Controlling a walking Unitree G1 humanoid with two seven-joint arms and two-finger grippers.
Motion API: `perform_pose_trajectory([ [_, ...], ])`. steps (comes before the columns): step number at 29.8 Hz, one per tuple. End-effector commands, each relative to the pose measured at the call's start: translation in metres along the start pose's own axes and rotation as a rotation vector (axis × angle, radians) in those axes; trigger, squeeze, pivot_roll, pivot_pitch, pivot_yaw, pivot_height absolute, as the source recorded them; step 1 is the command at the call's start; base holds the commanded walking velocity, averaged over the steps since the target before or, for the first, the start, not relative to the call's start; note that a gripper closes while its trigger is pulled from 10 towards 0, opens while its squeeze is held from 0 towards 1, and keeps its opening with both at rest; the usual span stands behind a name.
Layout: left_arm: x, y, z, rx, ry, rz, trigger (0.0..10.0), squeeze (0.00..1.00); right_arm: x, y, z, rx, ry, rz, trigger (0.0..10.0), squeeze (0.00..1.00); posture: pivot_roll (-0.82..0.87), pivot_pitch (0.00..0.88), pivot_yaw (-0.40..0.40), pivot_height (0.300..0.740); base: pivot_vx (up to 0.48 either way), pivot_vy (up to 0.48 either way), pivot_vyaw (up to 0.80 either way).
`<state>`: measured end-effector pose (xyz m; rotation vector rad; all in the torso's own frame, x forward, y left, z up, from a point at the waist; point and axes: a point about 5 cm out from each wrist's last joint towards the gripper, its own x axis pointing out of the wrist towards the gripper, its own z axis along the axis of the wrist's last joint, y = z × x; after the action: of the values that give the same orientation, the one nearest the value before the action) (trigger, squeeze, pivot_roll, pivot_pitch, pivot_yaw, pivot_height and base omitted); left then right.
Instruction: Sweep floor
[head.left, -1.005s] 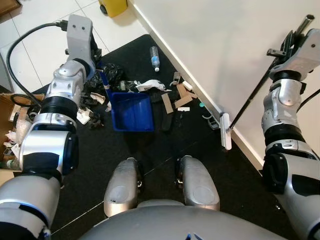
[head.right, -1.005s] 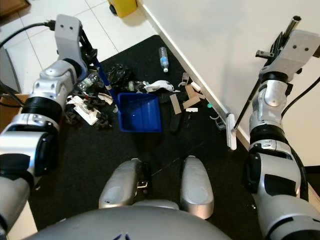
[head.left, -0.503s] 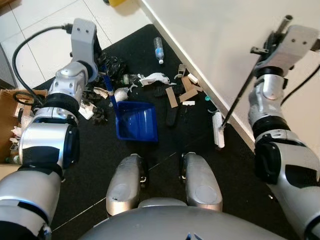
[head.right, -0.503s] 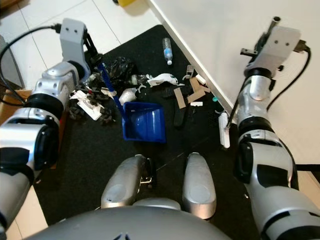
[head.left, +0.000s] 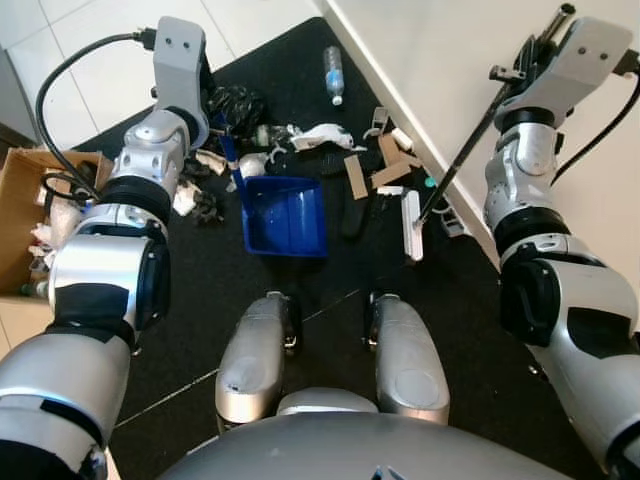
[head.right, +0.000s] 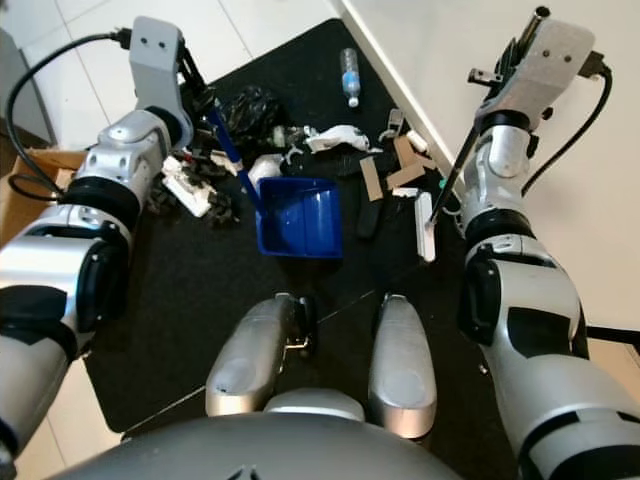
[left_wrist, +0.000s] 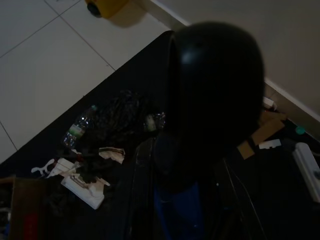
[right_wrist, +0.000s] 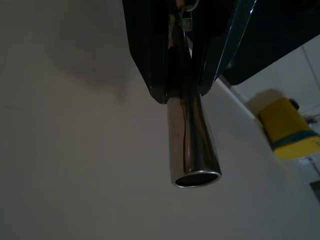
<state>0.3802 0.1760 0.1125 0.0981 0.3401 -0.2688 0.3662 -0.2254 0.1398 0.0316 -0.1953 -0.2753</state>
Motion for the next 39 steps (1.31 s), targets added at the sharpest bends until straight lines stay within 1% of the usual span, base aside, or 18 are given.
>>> perform_pose_trajectory([
  [1, 0.003, -0.012, -0.002, -0.052, -0.02, -0.06, 10.0, 0.0, -0.001, 0.005, -0.004, -0.001, 0.027, 0.014, 10.0, 0.0, 0.15, 0.245, 0.117, 0.74, 0.0, 0.0, 0.0],
  [3, 0.004, -0.014, 0.0, -0.061, -0.033, -0.073, 10.0, 0.0, -0.001, 0.005, -0.004, 0.003, 0.027, 0.015, 10.0, 0.0, 0.15, 0.245, 0.117, 0.74, 0.0, 0.0, 0.0],
  [5, 0.005, -0.023, 0.003, -0.059, -0.065, -0.119, 10.0, 0.0, 0.0, 0.004, -0.004, 0.037, 0.042, 0.0, 10.0, 0.0, 0.16, 0.25, 0.121, 0.74, 0.0, 0.0, 0.0],
  [8, 0.006, -0.027, 0.004, -0.06, -0.08, -0.138, 10.0, 0.0, 0.001, 0.004, -0.004, 0.052, 0.05, -0.008, 10.0, 0.0, 0.16, 0.25, 0.121, 0.74, 0.0, 0.0, 0.0],
  [11, 0.008, -0.042, 0.005, -0.05, -0.124, -0.201, 10.0, 0.0, 0.002, 0.002, -0.007, 0.091, 0.078, -0.03, 10.0, 0.0, 0.15, 0.244, 0.121, 0.74, 0.0, 0.0, 0.0],
  [15, 0.008, -0.053, 0.001, -0.068, -0.149, -0.254, 10.0, 0.0, 0.002, 0.0, -0.008, 0.1, 0.091, -0.044, 10.0, 0.0, 0.14, 0.24, 0.121, 0.74, 0.0, 0.0, 0.0],
  [19, 0.006, -0.06, -0.004, -0.098, -0.181, -0.29, 10.0, 0.0, 0.002, -0.005, -0.009, 0.109, 0.1, -0.061, 10.0, 0.0, 0.14, 0.237, 0.116, 0.74, 0.0, 0.0, 0.0],
  [22, 0.005, -0.06, -0.006, -0.103, -0.186, -0.295, 10.0, 0.0, 0.002, -0.006, -0.009, 0.111, 0.102, -0.063, 10.0, 0.0, 0.14, 0.235, 0.114, 0.74, 0.0, 0.0, 0.0],
  [23, 0.004, -0.063, -0.011, -0.086, -0.184, -0.311, 10.0, 0.0, 0.002, -0.007, -0.009, 0.114, 0.105, -0.062, 10.0, 0.0, 0.14, 0.233, 0.111, 0.74, 0.0, 0.0, 0.0],
  [26, 0.003, -0.065, -0.014, -0.071, -0.181, -0.32, 10.0, 0.0, 0.002, -0.007, -0.009, 0.115, 0.106, -0.061, 10.0, 0.0, 0.14, 0.233, 0.109, 0.74, 0.0, 0.0, 0.0],
  [28, 0.001, -0.07, -0.021, -0.015, -0.171, -0.348, 10.0, 0.0, 0.002, -0.006, -0.01, 0.117, 0.11, -0.053, 10.0, 0.0, 0.13, 0.23, 0.107, 0.74, 0.0, 0.0, 0.0],
  [29, 0.001, -0.07, -0.021, -0.015, -0.171, -0.348, 10.0, 0.0, 0.002, -0.006, -0.01, 0.117, 0.11, -0.053, 10.0, 0.0, 0.13, 0.23, 0.107, 0.74, 0.0, 0.0, 0.0],
  [31, -0.001, -0.077, -0.026, 0.042, -0.167, -0.41, 10.0, 0.0, 0.002, -0.005, -0.01, 0.115, 0.114, -0.042, 10.0, 0.0, 0.13, 0.224, 0.102, 0.74, 0.0, 0.0, 0.0],
  [32, -0.001, -0.077, -0.026, 0.042, -0.167, -0.41, 10.0, 0.0, 0.002, -0.005, -0.01, 0.115, 0.114, -0.042, 10.0, 0.0, 0.13, 0.224, 0.102, 0.74, 0.0, 0.0, 0.0],
  [33, -0.002, -0.081, -0.027, 0.063, -0.169, -0.441, 10.0, 0.0, 0.002, -0.005, -0.01, 0.114, 0.114, -0.038, 10.0, 0.0, 0.13, 0.224, 0.102, 0.74, 0.0, 0.0, 0.0],
  [35, -0.004, -0.092, -0.029, 0.089, -0.176, -0.535, 10.0, 0.0, 0.002, -0.005, -0.01, 0.11, 0.116, -0.031, 10.0, 0.0, 0.13, 0.218, 0.1, 0.74, 0.0, 0.0, 0.0],
  [36, -0.004, -0.092, -0.029, 0.089, -0.176, -0.535, 10.0, 0.0, 0.002, -0.005, -0.01, 0.11, 0.116, -0.031, 10.0, 0.0, 0.13, 0.218, 0.1, 0.74, 0.0, 0.0, 0.0],
  [39, -0.005, -0.101, -0.028, 0.092, -0.187, -0.595, 10.0, 0.0, 0.003, -0.006, -0.009, 0.108, 0.116, -0.028, 10.0, 0.0, 0.13, 0.215, 0.098, 0.74, 0.0, 0.0, 0.0],
])
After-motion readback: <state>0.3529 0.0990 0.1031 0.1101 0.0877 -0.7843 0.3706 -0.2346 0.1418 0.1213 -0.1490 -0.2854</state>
